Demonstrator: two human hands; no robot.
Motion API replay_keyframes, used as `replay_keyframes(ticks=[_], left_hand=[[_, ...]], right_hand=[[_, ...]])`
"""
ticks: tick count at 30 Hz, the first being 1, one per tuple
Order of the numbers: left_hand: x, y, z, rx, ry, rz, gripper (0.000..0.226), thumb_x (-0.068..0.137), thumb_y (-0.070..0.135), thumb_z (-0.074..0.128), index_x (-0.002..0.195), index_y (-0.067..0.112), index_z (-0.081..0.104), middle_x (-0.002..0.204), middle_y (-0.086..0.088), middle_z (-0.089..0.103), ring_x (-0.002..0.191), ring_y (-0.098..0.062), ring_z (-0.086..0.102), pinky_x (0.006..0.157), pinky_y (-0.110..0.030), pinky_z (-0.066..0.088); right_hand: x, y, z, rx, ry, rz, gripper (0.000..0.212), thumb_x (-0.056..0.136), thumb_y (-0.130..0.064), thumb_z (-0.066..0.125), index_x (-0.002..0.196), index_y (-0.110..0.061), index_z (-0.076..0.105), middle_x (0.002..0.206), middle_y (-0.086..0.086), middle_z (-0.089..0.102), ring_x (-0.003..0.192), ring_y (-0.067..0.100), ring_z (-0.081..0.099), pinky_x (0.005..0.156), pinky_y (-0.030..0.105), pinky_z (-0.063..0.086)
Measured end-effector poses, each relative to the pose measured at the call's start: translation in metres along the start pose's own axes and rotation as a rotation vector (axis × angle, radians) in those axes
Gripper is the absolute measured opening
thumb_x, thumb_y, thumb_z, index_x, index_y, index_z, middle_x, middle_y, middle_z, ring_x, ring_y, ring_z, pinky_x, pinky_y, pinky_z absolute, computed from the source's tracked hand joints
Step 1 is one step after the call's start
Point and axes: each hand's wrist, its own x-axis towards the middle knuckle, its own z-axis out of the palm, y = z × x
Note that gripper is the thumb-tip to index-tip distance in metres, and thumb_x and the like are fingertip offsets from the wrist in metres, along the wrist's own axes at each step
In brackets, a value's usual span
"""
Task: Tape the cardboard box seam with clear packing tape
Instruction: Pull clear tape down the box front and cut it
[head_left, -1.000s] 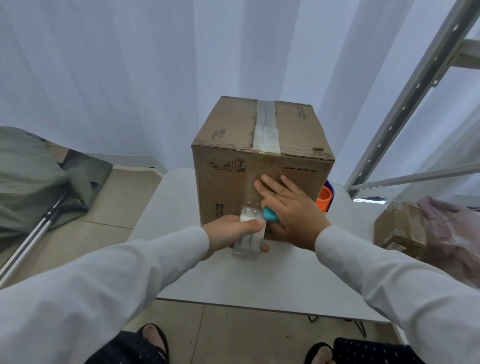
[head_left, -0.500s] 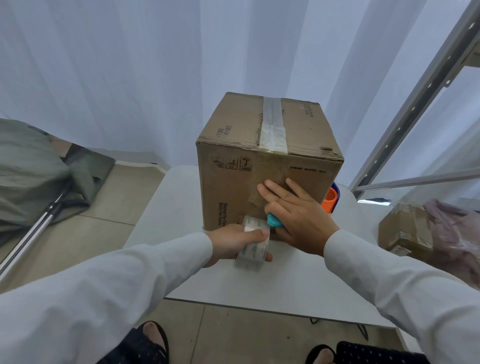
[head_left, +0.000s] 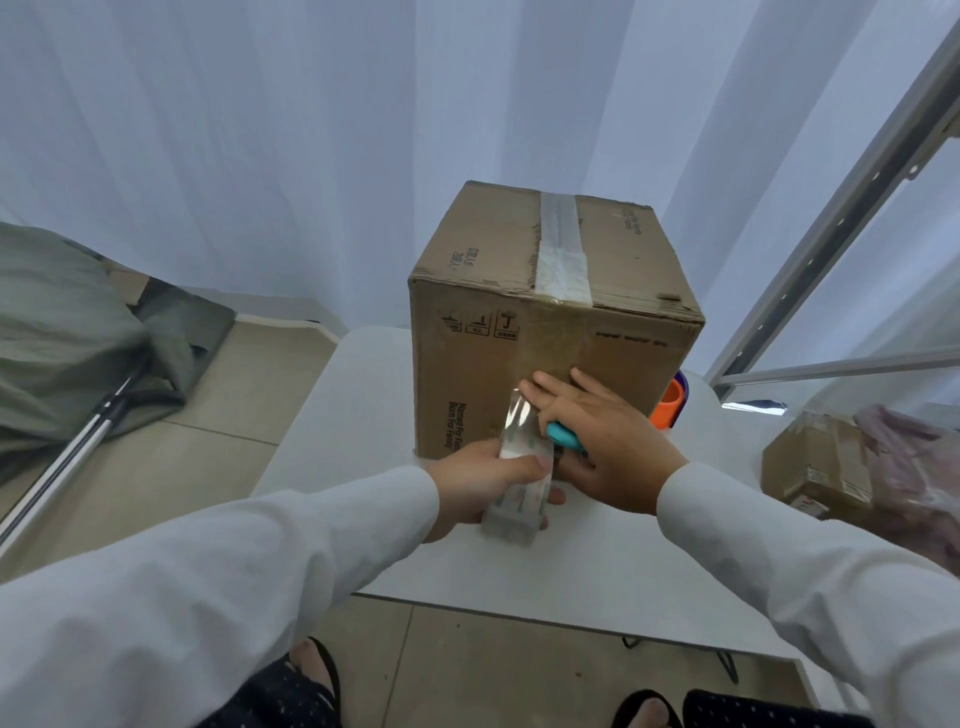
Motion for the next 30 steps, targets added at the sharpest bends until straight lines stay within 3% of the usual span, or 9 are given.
replay_keyframes(ticks=[2,4,7,10,14,20,25,28,30], left_hand=[[0.0,-0.002,0.002,-0.069,0.005,-0.009,0.026,0.093,0.031,0.05,0.118,0.025,0.051,0.097,0.004,0.068,0.081,-0.014,0.068,0.064,-0.024,0.053],[0.001,-0.003,0.003,-0.106,0.019,-0.028,0.024,0.092,0.027,0.051,0.116,0.023,0.049,0.095,0.002,0.068,0.081,-0.015,0.067,0.067,-0.027,0.052],[0.005,-0.002,0.002,-0.13,0.047,-0.052,0.027,0.092,0.023,0.051,0.119,0.018,0.048,0.092,-0.001,0.07,0.08,-0.017,0.067,0.069,-0.029,0.053],[0.008,-0.001,0.0,-0.102,0.069,-0.052,0.032,0.092,0.022,0.052,0.122,0.014,0.049,0.09,-0.002,0.071,0.078,-0.017,0.068,0.069,-0.03,0.054],[0.012,-0.002,0.0,-0.073,0.088,-0.047,0.027,0.092,0.021,0.051,0.118,0.013,0.051,0.086,-0.001,0.071,0.074,-0.016,0.068,0.065,-0.026,0.054],[0.014,-0.002,0.002,-0.072,0.123,-0.057,0.037,0.094,0.039,0.043,0.123,0.016,0.049,0.086,-0.002,0.071,0.07,-0.015,0.068,0.055,-0.02,0.055],[0.018,-0.003,0.002,-0.146,0.191,-0.105,0.049,0.095,0.049,0.029,0.12,0.015,0.052,0.076,-0.002,0.076,0.073,-0.02,0.07,0.075,-0.028,0.054],[0.019,-0.004,0.002,-0.136,0.258,-0.113,0.049,0.093,0.046,0.038,0.123,0.01,0.052,0.097,-0.01,0.073,0.08,-0.022,0.069,0.066,-0.026,0.055],[0.023,-0.008,0.003,-0.124,0.335,-0.083,0.058,0.087,0.048,0.049,0.13,0.009,0.047,0.116,-0.014,0.066,0.096,-0.028,0.067,0.075,-0.031,0.056]], right_hand=[[-0.005,-0.009,-0.011,0.205,0.021,0.079,0.017,0.088,-0.021,0.055,0.099,-0.029,0.047,0.143,-0.006,0.043,0.135,0.014,0.032,0.111,0.032,0.029],[-0.008,-0.016,-0.022,0.389,0.086,0.142,0.014,0.089,-0.015,0.048,0.095,-0.027,0.044,0.121,-0.004,0.06,0.107,0.017,0.058,0.089,0.029,0.05],[-0.007,-0.019,-0.035,0.608,0.055,0.244,0.021,0.093,-0.009,0.042,0.107,-0.025,0.037,0.089,-0.003,0.058,0.073,0.014,0.058,0.067,0.024,0.052],[-0.004,-0.02,-0.041,0.844,-0.049,0.335,0.023,0.097,-0.011,0.039,0.116,-0.021,0.032,0.094,0.0,0.062,0.066,0.011,0.062,0.059,0.018,0.054],[-0.001,-0.02,-0.047,0.929,-0.047,0.357,0.013,0.099,-0.019,0.034,0.107,-0.018,0.044,0.085,0.0,0.064,0.054,0.004,0.06,0.055,0.017,0.053],[0.0,-0.019,-0.047,0.735,0.038,0.376,0.017,0.099,-0.031,0.033,0.089,-0.025,0.046,0.062,-0.005,0.05,0.05,0.007,0.045,0.046,0.018,0.044],[-0.005,-0.012,-0.035,0.242,-0.06,0.318,0.013,0.097,-0.037,0.033,0.094,-0.027,0.04,0.07,-0.01,0.052,0.061,0.006,0.053,0.059,0.021,0.045],[-0.006,-0.013,-0.031,0.057,-0.097,0.276,0.018,0.097,-0.038,0.033,0.102,-0.023,0.043,0.077,-0.01,0.051,0.064,0.005,0.051,0.057,0.017,0.041],[-0.003,-0.016,-0.031,0.013,-0.051,0.214,0.021,0.097,-0.035,0.036,0.105,-0.019,0.048,0.091,-0.004,0.055,0.072,0.01,0.051,0.063,0.021,0.044]])
